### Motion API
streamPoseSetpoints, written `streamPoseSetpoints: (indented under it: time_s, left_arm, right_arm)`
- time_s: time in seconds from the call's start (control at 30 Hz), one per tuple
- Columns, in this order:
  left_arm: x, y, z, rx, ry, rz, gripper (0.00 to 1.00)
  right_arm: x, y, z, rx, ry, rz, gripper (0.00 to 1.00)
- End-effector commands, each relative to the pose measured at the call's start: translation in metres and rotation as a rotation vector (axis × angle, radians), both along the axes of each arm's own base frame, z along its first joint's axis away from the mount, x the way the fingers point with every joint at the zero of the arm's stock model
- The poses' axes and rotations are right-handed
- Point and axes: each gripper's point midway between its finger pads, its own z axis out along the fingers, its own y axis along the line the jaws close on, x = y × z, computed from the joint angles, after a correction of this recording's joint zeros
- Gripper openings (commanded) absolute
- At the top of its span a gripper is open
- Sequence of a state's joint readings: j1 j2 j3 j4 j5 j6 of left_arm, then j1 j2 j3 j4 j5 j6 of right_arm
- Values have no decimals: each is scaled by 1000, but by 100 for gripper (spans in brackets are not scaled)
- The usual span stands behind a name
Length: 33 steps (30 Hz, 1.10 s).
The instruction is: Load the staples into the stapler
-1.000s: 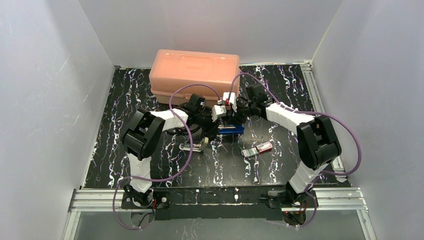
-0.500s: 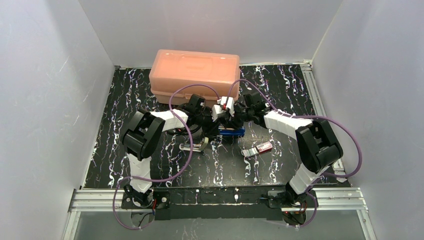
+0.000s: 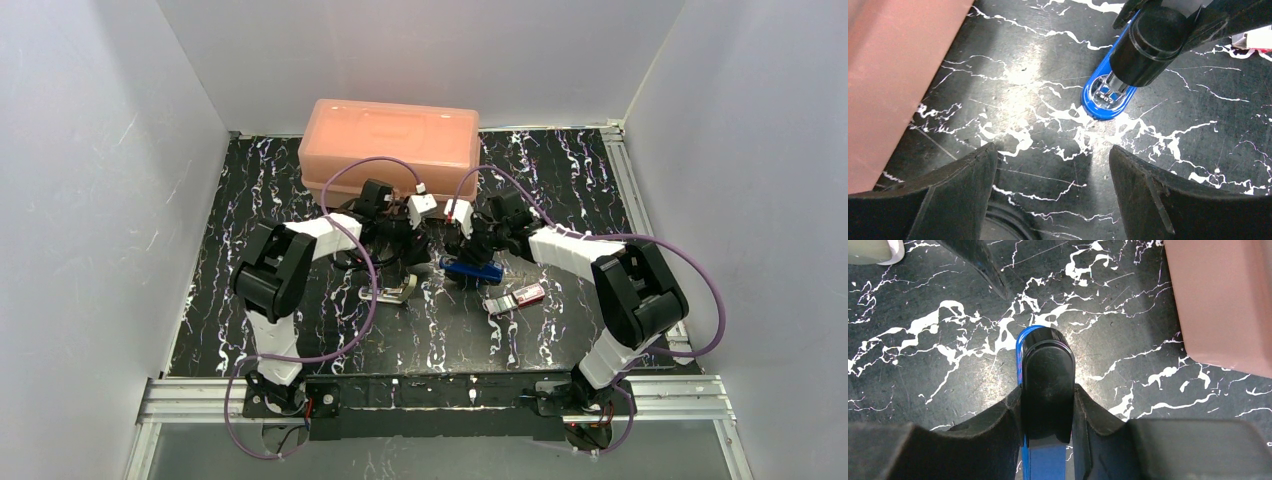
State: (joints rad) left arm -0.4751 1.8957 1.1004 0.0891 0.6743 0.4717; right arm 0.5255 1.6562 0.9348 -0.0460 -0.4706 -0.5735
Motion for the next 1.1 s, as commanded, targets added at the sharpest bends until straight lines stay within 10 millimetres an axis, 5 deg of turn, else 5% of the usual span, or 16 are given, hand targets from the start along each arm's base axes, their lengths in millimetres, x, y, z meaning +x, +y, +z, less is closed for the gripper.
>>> streamPoseSetpoints:
  time_s: [0.0, 0.17, 0.4, 0.7, 1.07]
  left_arm:
    - [-2, 0, 32, -62, -6, 0, 80]
    - [3, 1, 45, -80, -14, 18, 80]
    - [0, 1, 64, -101, -36, 17, 80]
    - [-5, 3, 86, -121, -51, 28, 81]
    - [-12, 6, 93, -115, -42, 24, 81]
  right_arm:
    - [7, 0, 7, -6, -36, -41, 21]
    - [5, -6, 1, -62, -10, -48, 51]
    - [-4, -26, -7, -161, 10, -51, 74]
    - [-8, -50, -18, -241, 44, -66, 73]
    - [-9, -63, -13, -229, 72, -60, 53]
